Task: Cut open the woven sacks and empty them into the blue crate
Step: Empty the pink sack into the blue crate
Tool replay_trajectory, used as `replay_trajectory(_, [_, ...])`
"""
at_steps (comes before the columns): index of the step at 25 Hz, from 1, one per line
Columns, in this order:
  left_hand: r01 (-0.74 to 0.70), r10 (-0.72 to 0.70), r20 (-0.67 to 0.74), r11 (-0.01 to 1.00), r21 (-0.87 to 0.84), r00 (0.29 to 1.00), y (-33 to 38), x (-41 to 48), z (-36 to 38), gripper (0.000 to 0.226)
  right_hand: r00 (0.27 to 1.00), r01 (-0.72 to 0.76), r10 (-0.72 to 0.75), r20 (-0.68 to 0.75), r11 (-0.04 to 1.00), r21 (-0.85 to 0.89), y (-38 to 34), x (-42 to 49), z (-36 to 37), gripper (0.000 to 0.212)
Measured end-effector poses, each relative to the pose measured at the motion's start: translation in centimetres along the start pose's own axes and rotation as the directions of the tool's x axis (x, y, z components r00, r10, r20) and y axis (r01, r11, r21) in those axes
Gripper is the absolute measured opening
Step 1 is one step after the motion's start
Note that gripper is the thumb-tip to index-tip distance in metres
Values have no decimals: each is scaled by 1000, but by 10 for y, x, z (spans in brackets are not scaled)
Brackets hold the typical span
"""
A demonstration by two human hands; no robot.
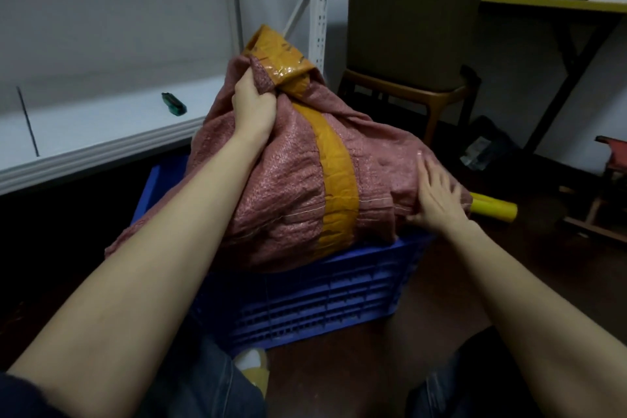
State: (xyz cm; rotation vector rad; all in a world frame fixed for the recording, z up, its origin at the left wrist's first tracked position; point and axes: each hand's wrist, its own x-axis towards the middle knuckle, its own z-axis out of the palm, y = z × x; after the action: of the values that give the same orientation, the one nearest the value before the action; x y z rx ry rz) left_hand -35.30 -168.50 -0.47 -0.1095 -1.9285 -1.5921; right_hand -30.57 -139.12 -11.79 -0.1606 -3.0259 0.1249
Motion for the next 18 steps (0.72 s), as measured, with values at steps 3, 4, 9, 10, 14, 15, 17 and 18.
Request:
replay_trajectory(3, [36,-38,48,998,45,998,-7,-2,-8,33,979,203,-202,-27,978,42,-20,11,-9,104])
replay_trajectory(4, [50,-54,55,997,67,997,-10,-3,-12,32,971,236,-234,-49,971,34,-30,15,-10,89])
replay_trajectory(9, [124,-123,-26,991,43,992,-10,9,-31,27,993,79,-94,69,977,198,-52,12,7,113])
replay_trajectory(10, [122,-121,-35,992,34,992,-5,16,-32,28,992,76,-91,90,985,155,-54,10,10,122])
replay_trajectory(14, [104,-103,-34,994,24,994,33,47,-23,32,981,154,-149,-125,988,33,-62,12,7,84])
replay_trajectory(15, [92,-91,-34,995,29,995,40,53,-21,32,961,188,-171,-215,980,60,-64,13,3,60])
replay_trajectory(17, [90,-89,-34,995,44,995,46,63,-26,32,922,221,-142,-361,957,187,-67,16,-11,34])
replay_trajectory(18, [106,-104,-36,992,68,994,47,65,-34,33,914,207,-79,-397,934,291,-69,17,-23,31])
